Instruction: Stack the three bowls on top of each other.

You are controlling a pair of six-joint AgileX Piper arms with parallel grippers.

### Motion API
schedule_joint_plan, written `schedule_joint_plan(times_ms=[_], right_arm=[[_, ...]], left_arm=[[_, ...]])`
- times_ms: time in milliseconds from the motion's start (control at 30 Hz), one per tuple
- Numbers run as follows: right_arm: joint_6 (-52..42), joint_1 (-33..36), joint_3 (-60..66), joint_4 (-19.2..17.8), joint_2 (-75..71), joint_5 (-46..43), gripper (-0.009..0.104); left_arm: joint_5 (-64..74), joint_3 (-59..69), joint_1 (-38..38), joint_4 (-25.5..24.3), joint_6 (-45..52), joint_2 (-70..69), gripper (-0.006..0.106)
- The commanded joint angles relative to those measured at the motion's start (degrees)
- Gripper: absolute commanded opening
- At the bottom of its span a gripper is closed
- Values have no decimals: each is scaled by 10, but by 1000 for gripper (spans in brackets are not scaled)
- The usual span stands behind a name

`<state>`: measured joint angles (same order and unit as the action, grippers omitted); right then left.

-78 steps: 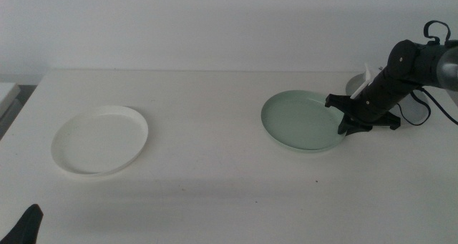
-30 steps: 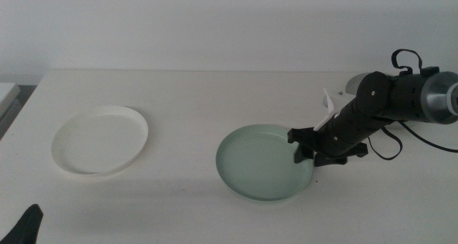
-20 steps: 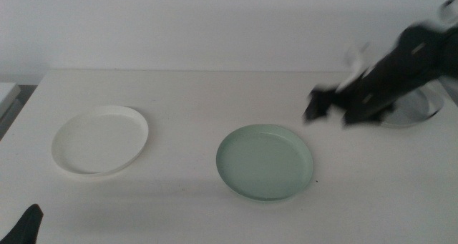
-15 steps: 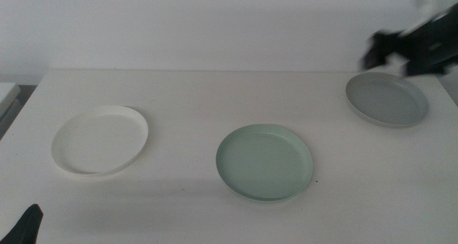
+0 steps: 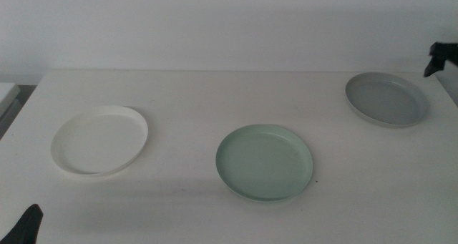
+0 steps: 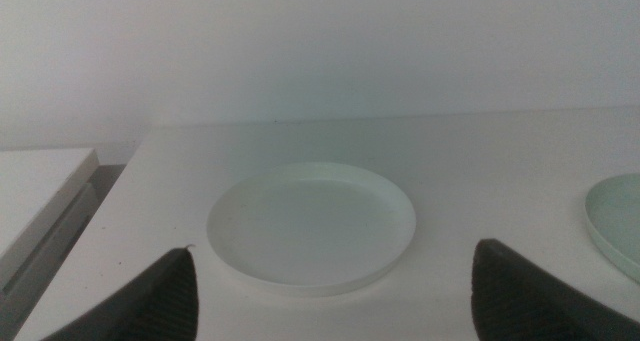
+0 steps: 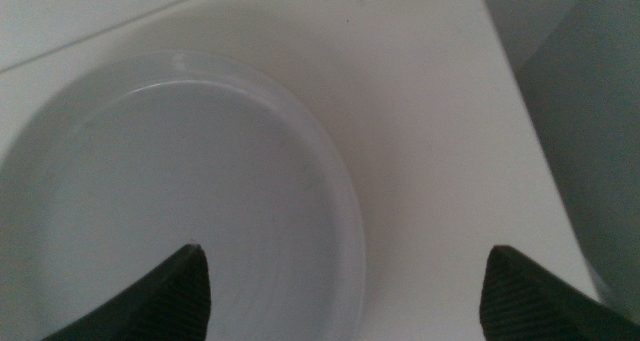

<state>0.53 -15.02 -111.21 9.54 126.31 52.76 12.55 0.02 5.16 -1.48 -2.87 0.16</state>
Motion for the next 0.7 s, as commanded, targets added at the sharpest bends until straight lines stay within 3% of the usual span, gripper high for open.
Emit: schedule_joint_plan(times_ms=[0,167,467,667], right_arm=[[-1,-3,-41,-4,48,3,89],[-1,-3,-104,-1,117,19,77],[-5,-3,-110,17,150,25,52],[-5,-3,-110,17,154,20,15]], left_arm=[[-8,0,0,-2,-2,-2,94],[-8,0,0,-2,-2,-2,94],[-8,0,0,-2,-2,-2,94],[-8,0,0,-2,-2,-2,94]])
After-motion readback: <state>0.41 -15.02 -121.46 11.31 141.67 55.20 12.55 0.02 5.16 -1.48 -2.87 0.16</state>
